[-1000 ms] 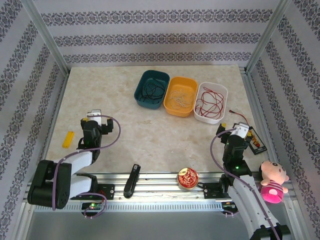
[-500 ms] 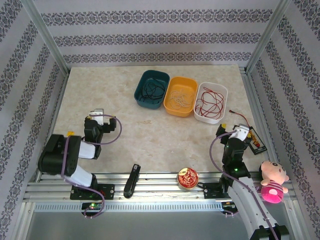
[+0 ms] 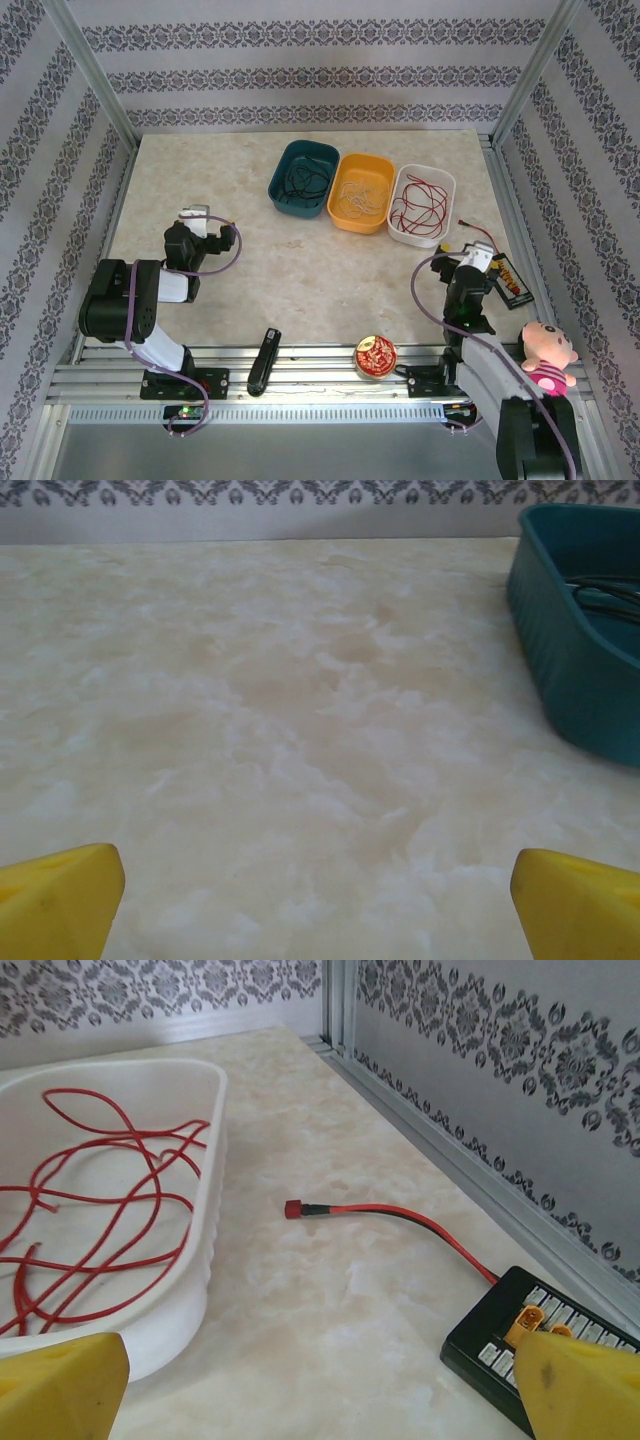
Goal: Untangle the cables
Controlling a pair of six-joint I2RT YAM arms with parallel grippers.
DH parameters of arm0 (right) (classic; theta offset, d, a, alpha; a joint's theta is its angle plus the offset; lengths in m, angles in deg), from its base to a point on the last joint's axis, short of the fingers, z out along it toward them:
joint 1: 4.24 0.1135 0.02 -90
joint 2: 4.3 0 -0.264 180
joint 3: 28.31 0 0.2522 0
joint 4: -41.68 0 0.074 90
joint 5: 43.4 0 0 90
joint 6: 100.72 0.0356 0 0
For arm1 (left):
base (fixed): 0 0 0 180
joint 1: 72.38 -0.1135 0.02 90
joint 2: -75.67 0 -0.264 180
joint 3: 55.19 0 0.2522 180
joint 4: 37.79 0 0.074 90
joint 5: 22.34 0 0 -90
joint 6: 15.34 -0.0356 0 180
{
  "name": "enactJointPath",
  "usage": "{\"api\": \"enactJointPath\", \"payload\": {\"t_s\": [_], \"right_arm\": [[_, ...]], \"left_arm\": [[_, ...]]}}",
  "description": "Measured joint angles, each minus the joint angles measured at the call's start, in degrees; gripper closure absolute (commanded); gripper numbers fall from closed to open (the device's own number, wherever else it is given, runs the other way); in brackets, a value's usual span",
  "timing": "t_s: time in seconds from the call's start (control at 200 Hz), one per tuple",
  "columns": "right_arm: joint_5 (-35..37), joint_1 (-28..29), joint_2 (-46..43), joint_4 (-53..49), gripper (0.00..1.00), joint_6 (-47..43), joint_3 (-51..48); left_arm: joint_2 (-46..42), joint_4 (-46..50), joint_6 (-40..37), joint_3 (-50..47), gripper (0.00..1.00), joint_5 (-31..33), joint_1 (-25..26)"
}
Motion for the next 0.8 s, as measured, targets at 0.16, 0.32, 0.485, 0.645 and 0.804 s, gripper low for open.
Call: {"api": "enactJointPath", "payload": {"t_s": [0.16, 0.32, 0.485, 0.645, 0.804], "right_arm": [[-6.7, -5.3, 12.4, 7.5, 0.02, 1.0, 2.3], [-13.0, -5.4, 22.8, 13.1, 0.02, 0.2, 8.2], [-17.6, -5.4, 30.1, 19.3, 0.02, 0.3, 11.8], [-21.7, -5.4, 33.8, 22.9, 0.02, -0.5, 11.6], [-25.9, -4.7, 40.0, 29.9, 0.02, -2.4, 12.0]], "left_arm": [[0.0, 0.0, 0.5, -0.9, 0.01, 1.8, 0.0], [0.0, 0.1, 0.7, -0.9, 0.01, 1.9, 0.0], [0.0, 0.2, 0.7, -0.9, 0.01, 1.8, 0.0], [0.0, 0.4, 0.7, -0.8, 0.01, 1.3, 0.0], [0.0, 0.4, 0.7, -0.8, 0.01, 1.2, 0.0]]}}
